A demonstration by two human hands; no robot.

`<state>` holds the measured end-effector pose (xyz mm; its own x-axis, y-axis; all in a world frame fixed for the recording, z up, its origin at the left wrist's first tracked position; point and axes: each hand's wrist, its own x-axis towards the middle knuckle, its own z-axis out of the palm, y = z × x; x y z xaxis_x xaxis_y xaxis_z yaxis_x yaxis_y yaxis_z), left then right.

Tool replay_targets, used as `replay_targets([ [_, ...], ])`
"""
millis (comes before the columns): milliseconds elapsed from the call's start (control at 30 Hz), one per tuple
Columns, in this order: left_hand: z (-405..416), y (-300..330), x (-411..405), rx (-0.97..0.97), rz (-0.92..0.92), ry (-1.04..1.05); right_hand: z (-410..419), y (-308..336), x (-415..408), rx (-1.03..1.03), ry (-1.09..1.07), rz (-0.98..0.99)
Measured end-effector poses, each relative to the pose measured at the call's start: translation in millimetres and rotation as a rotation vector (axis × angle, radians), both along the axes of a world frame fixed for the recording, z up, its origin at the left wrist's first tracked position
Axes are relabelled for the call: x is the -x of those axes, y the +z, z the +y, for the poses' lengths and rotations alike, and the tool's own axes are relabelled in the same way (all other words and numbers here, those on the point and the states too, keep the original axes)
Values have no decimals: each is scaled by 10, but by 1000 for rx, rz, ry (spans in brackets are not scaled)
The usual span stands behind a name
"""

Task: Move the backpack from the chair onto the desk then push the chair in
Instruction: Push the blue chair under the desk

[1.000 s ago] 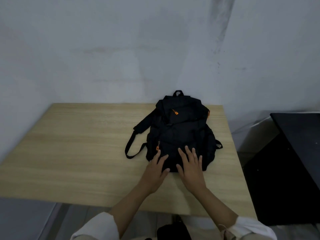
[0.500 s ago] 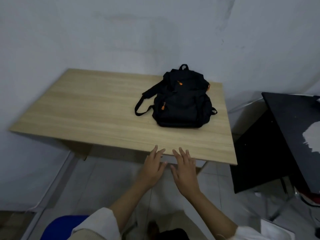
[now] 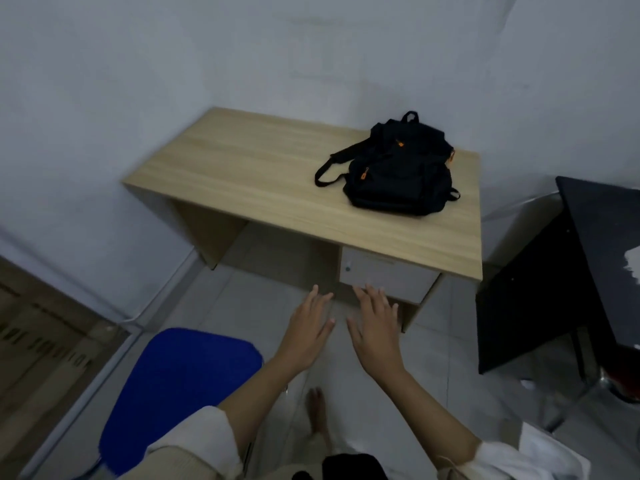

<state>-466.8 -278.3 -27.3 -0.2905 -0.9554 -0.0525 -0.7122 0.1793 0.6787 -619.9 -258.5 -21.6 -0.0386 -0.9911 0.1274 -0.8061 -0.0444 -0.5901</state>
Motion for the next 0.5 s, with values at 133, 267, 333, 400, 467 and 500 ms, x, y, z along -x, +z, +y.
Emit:
replay_targets([
  [133, 565, -45, -96, -25, -3, -5, 556, -18, -137, -10, -14, -69],
  [267, 1143, 29, -181, -38, 2, 8, 1222, -6, -296, -33, 26, -99],
  [333, 1306, 65, -217, -31, 4, 19, 1393, -3, -340, -39, 30, -110],
  [400, 1443, 107, -296, -39, 6, 16, 1502, 19, -411, -29, 32, -122],
  [467, 1573, 147, -408, -40, -18, 20, 1609, 25, -524, -28, 20, -143],
  [500, 1641, 172, -490, -35, -35, 15, 1664, 28, -608, -28, 15, -163],
])
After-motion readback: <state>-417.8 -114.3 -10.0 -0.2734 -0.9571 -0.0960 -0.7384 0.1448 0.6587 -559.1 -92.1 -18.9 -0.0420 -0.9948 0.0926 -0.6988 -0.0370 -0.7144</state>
